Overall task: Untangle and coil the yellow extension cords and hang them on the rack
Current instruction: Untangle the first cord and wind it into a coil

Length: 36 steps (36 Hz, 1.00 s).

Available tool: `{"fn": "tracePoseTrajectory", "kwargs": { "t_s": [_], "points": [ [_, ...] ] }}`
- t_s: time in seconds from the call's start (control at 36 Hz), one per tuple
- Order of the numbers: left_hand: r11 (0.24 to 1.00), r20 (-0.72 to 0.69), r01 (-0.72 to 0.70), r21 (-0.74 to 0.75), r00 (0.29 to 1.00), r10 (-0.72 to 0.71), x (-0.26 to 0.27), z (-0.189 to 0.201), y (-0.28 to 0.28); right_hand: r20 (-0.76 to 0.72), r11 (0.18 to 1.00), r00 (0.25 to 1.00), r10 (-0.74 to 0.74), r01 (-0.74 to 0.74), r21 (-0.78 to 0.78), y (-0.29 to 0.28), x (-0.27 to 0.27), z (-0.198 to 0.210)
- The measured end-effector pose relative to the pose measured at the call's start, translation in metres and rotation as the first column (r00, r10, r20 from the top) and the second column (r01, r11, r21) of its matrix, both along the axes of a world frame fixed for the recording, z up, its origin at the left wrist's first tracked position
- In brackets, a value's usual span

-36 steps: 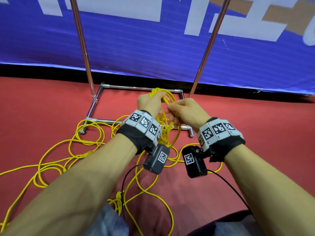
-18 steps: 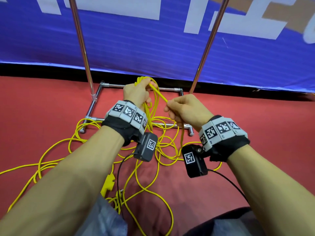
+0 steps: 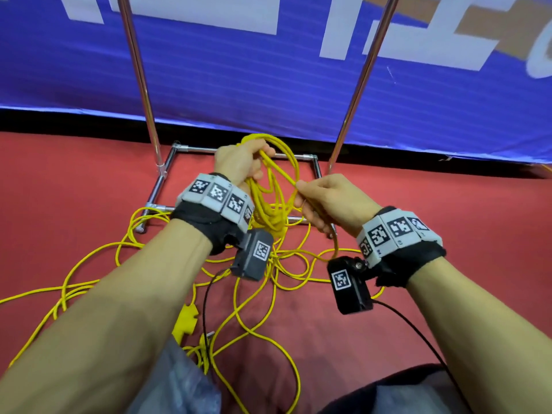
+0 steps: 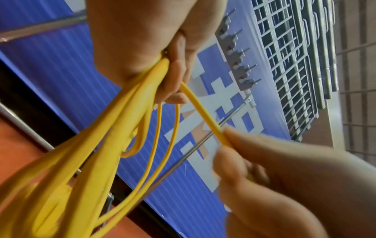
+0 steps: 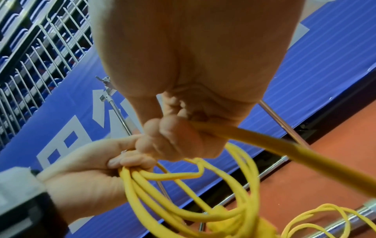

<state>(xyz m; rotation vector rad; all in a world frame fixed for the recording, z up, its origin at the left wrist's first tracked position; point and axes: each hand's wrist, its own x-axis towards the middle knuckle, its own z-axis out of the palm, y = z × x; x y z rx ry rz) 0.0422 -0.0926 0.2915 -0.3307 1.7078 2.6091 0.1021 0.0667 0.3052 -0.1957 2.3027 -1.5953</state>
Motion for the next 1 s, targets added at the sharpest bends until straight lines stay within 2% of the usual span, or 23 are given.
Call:
{"fn": "tracePoseTrajectory", "kwargs": {
  "t_s": [0.17,0.25,0.39,0.56,0.69,0.75,0.92,1.0],
  "points": [
    [0.993,0.005,0.111,-0.041,0.994,-0.111,0.001,-0.004,0.000,-0.062,0.999,0.997,-0.038,0.038,0.013,0.013,0.000,0.001],
    [0.987,0.018,0.159,-0.038,0.987,-0.159,0.010,-0.002,0.005,-0.135,0.997,0.989,-0.066,0.072,0.037,0.007,-0.003,0.002],
    [0.967,0.019,0.228,-0.114,0.974,-0.227,0.019,-0.004,0.020,-0.194,0.991,0.976,-0.098,0.113,0.070,-0.011,-0.011,0.005],
    [0.976,0.035,0.134,-0.173,0.991,-0.130,0.019,-0.009,0.019,-0.150,0.993,0.987,-0.062,0.076,0.095,-0.016,-0.010,0.001],
    [0.996,-0.011,0.079,-0.050,0.997,-0.080,0.011,-0.003,0.009,0.019,0.999,1.000,0.003,-0.003,0.044,-0.004,-0.003,0.003],
    [0.994,-0.045,0.086,-0.062,0.995,-0.089,0.009,-0.003,0.009,0.046,1.000,0.999,0.002,-0.003,0.016,0.001,0.000,0.007],
    [0.990,-0.024,0.089,-0.112,0.995,-0.092,0.014,-0.006,0.017,-0.009,1.000,1.000,-0.022,0.022,0.021,0.006,-0.001,0.005],
    [0.977,0.030,0.149,-0.150,0.989,-0.146,0.025,-0.006,0.025,-0.072,0.998,0.996,-0.046,0.048,0.029,-0.001,-0.005,0.001]
  ]
}}
